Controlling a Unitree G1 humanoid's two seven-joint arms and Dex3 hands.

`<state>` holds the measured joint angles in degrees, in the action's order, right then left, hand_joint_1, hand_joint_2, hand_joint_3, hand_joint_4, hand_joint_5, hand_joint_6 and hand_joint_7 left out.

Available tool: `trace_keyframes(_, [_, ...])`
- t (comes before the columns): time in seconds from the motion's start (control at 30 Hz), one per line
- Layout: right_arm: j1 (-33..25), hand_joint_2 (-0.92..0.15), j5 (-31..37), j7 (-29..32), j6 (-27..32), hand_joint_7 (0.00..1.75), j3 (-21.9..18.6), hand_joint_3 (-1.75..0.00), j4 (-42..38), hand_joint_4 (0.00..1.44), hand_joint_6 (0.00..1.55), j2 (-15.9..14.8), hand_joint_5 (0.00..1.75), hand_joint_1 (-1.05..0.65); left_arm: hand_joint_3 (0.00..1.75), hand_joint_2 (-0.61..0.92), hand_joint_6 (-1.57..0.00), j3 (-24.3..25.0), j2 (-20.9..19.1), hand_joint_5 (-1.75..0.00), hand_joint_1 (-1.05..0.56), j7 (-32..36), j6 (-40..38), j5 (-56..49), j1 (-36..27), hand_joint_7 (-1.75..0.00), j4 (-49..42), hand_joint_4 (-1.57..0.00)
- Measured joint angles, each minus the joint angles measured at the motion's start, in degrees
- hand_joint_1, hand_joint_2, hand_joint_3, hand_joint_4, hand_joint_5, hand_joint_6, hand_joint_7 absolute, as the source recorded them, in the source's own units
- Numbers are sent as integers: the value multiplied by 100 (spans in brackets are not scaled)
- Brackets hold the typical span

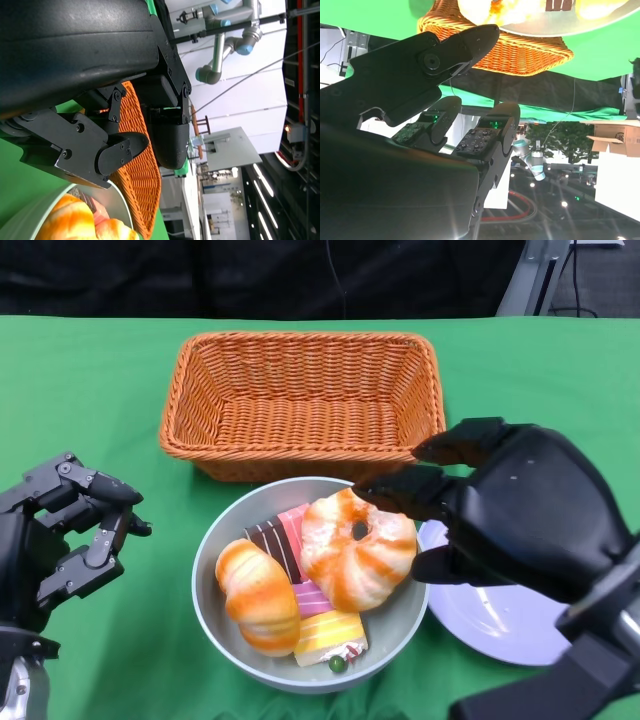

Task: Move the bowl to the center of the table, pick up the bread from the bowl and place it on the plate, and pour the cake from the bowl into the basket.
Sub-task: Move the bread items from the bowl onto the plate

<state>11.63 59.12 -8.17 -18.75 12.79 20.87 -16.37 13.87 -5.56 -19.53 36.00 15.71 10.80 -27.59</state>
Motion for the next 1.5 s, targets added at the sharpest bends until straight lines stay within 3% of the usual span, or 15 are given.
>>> trace_keyframes(0.27, [316, -79, 226, 683, -37, 1, 463, -1, -891, 82, 80, -58, 6, -73, 90, 65, -86, -13, 26, -150, -3, -7, 106, -5, 13, -112, -66, -75])
trace_keyframes(0.4, [447, -81, 389, 826, -145, 1, 702, -1, -1178, 82, 80, -246, 5, -75, 90, 64, -87, -20, 33, -150, -4, -1, 141, -48, 14, -112, -75, -76])
trace_keyframes(0.6, [538, -85, 486, 792, -220, 1, 937, -2, -1240, 79, 80, -437, 2, -76, 86, 67, -87, -24, 68, -149, -4, 5, 159, -53, 14, -109, -79, -75])
trace_keyframes(0.8, [635, -84, 600, 538, -248, 1, 1149, 0, -1164, 78, 82, -629, 1, -79, 86, 67, -87, -21, 88, -150, -3, -15, 183, -10, 24, -110, -137, -76])
trace_keyframes(1.07, [671, -78, 1433, 1375, -178, 2, 1605, 0, -1460, 86, 90, -651, 4, -82, 89, 66, -86, -34, 119, -151, -2, -50, 227, 24, 30, -113, -145, -77])
trace_keyframes(1.33, [859, -79, 1591, 1988, -193, 0, 1887, 0, -1910, 87, 89, -651, 3, -81, 87, 67, -86, -76, 158, -151, -4, 101, 235, -156, 24, -113, -38, -74])
trace_keyframes(1.5, [914, -81, 1568, 1943, -195, 0, 2021, -1, -2034, 85, 84, -649, 2, -81, 87, 66, -86, -82, 174, -153, -5, 100, 241, -165, 24, -114, -36, -76])
